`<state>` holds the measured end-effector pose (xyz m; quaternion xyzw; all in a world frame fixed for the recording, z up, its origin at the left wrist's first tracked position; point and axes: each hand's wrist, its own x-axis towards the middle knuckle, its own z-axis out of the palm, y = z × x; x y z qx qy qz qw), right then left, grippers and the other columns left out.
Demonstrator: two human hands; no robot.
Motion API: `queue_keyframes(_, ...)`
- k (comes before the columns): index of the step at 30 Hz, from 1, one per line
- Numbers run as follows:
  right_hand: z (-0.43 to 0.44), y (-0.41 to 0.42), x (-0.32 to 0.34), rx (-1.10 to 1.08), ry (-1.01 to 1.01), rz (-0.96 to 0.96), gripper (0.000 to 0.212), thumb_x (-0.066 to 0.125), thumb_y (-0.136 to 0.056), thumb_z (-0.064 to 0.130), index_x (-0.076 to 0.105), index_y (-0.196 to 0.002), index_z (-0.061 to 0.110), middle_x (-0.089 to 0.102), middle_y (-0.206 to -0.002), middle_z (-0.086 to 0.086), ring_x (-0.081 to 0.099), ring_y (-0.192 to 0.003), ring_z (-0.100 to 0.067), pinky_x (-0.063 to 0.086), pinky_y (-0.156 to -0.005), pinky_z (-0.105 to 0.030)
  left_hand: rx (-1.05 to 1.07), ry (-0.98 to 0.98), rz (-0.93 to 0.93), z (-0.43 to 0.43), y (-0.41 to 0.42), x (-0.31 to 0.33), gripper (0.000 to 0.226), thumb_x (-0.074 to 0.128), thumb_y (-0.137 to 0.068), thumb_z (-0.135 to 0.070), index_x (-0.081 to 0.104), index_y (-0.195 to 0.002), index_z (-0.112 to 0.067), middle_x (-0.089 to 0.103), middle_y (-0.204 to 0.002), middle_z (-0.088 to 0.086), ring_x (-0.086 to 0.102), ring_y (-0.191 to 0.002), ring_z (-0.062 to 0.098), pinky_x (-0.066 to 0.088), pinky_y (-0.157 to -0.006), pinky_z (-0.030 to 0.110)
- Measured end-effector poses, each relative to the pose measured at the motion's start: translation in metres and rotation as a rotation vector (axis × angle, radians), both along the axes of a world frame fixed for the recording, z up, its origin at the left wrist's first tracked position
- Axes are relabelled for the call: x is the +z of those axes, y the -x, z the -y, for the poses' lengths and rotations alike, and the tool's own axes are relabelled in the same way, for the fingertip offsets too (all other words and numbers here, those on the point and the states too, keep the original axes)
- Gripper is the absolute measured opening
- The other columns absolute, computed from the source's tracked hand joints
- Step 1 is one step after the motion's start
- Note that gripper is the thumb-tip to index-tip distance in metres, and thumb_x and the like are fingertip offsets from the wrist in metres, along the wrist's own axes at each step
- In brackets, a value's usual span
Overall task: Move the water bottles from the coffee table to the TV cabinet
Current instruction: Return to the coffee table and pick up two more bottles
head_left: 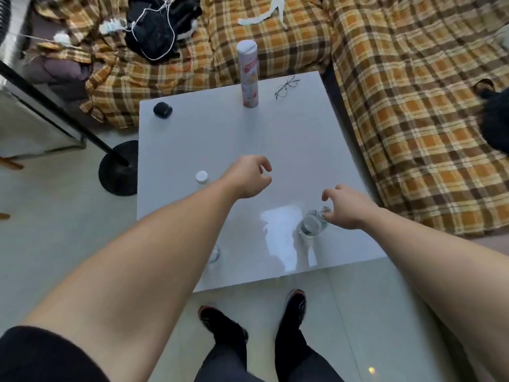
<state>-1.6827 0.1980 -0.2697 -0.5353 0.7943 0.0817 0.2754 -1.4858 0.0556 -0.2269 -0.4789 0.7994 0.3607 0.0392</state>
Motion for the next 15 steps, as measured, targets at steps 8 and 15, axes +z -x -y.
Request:
queue_keyframes(8, 0.012, -0.009, -0.026, 0.097, -0.096, 0.076, 0.041, 0.063, -0.079, 0.032, 0.053, -0.119, 0.024, 0.052, -0.117, -0.001, 0.054, -0.088, -0.022, 0.052, -0.078, -0.038, 0.056, -0.039, 0.035, -0.015, -0.024, -0.031, 0.027, 0.052, -0.082, -0.024, 0.063, -0.107, -0.024, 0.064, -0.108, 0.001, 0.057, -0.086, 0.020, 0.048, -0.076, 0.028)
queue_keyframes(15, 0.035, -0.024, -0.024, 0.128, 0.030, 0.017, 0.022, 0.061, -0.081, 0.018, 0.063, -0.103, 0.018, 0.057, -0.108, -0.005, 0.058, -0.085, -0.026, 0.050, -0.069, -0.035, 0.104, -0.026, 0.049, -0.010, -0.064, -0.032, 0.027, 0.051, -0.084, -0.025, 0.062, -0.109, -0.023, 0.061, -0.109, 0.000, 0.059, -0.090, 0.019, 0.049, -0.080, 0.031)
